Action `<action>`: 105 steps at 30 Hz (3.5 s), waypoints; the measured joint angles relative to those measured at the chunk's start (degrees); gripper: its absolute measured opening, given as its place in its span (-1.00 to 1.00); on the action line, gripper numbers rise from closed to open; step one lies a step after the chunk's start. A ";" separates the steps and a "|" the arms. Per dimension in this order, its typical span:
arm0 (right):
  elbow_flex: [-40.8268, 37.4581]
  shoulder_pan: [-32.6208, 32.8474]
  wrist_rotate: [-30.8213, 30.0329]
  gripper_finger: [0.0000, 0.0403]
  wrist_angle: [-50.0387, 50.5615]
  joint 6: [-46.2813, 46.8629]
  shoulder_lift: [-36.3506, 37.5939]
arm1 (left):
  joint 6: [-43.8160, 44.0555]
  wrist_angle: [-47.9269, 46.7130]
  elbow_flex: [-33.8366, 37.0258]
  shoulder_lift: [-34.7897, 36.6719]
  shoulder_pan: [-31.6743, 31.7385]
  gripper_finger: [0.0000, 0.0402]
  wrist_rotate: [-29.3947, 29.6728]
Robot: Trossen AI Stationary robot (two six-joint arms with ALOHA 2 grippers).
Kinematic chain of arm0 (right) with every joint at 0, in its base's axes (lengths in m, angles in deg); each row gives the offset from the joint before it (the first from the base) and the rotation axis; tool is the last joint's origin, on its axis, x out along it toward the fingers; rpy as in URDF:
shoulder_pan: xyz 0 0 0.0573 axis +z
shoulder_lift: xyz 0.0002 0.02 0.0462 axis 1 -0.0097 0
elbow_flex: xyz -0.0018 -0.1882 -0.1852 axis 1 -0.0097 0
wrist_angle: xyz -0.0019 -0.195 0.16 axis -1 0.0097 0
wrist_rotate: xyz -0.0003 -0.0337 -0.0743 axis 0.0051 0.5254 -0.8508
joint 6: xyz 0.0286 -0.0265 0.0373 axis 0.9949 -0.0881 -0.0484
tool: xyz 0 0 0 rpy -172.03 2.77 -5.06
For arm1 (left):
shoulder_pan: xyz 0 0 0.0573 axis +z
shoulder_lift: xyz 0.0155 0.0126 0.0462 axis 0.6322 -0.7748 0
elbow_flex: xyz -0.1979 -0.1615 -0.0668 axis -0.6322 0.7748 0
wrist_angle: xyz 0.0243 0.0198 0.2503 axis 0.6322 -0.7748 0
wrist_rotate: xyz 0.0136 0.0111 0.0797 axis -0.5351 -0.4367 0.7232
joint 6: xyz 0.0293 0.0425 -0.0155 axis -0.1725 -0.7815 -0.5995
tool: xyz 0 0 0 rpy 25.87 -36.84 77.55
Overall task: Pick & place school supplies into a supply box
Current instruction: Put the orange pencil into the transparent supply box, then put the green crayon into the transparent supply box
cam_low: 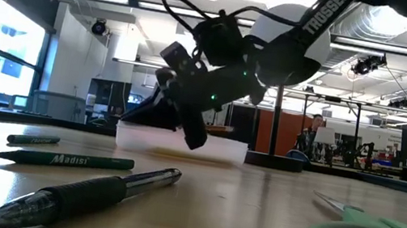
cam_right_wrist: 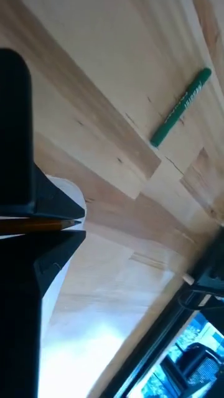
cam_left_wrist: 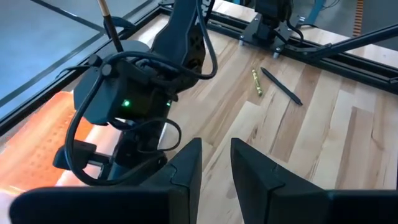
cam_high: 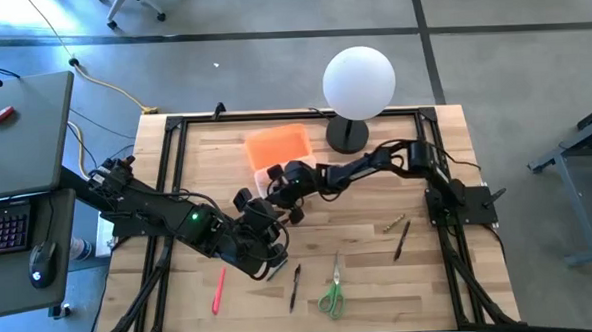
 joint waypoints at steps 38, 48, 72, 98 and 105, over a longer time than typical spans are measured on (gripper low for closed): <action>-0.13 13.24 -4.81 -0.86 60.04 16.64 28.43 | 0.31 1.99 -0.02 0.00 -0.07 -0.42 -1.25; -0.84 21.34 -15.15 -0.83 84.67 27.47 33.55 | 0.31 2.84 -0.02 0.02 -0.02 -0.42 -3.53; -51.94 29.33 -21.88 -0.80 38.39 43.72 68.21 | -1.25 2.95 0.00 0.01 -0.02 -0.42 -3.58; -29.42 26.82 -11.22 -0.87 60.44 53.39 54.23 | -1.26 3.66 0.00 0.00 0.00 -0.42 0.38; -30.04 31.28 -12.88 -0.88 78.95 57.64 43.92 | -3.81 3.53 0.00 0.00 0.00 -0.42 0.31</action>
